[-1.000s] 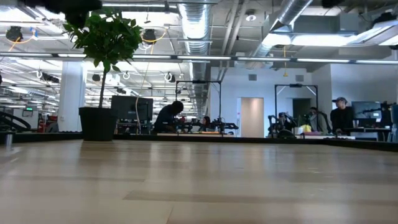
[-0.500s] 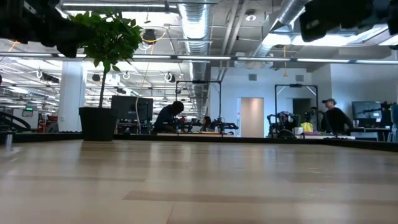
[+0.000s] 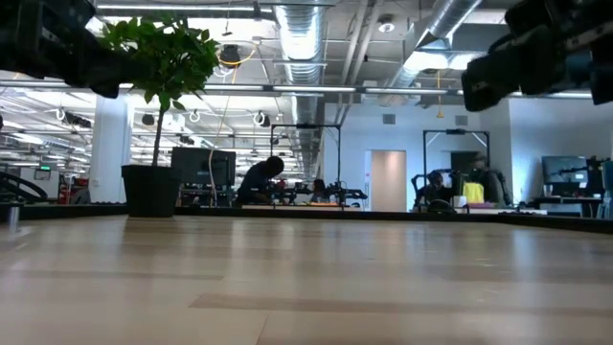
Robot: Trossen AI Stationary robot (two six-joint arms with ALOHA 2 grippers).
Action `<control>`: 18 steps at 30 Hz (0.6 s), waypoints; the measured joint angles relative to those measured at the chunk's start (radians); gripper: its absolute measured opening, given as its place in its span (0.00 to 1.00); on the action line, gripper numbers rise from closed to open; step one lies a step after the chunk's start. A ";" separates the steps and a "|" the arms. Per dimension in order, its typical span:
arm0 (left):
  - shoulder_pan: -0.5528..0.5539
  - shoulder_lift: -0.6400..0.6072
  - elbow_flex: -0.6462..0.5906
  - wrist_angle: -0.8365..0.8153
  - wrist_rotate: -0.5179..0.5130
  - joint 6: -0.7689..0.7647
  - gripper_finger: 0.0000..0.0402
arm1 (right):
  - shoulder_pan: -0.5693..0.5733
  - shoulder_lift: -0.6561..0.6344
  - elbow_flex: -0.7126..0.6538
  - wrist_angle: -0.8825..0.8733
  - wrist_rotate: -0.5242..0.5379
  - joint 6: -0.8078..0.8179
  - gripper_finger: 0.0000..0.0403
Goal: Fold microfiber towels
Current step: Return to Home Position
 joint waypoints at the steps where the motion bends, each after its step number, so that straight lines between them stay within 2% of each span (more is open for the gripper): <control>1: 0.000 0.000 0.000 -0.007 0.000 -0.002 0.00 | 0.000 0.001 -0.007 -0.004 -0.004 -0.002 0.03; 10: 0.000 0.000 -0.001 -0.037 0.007 -0.031 0.00 | -0.010 -0.002 -0.107 0.165 -0.034 -0.055 0.02; 12: 0.000 0.000 -0.024 -0.013 0.007 -0.034 0.00 | -0.012 -0.001 -0.142 0.218 -0.042 -0.054 0.03; 18: 0.002 0.024 -0.096 0.142 0.035 0.033 0.00 | -0.009 0.000 -0.146 0.222 -0.050 -0.049 0.02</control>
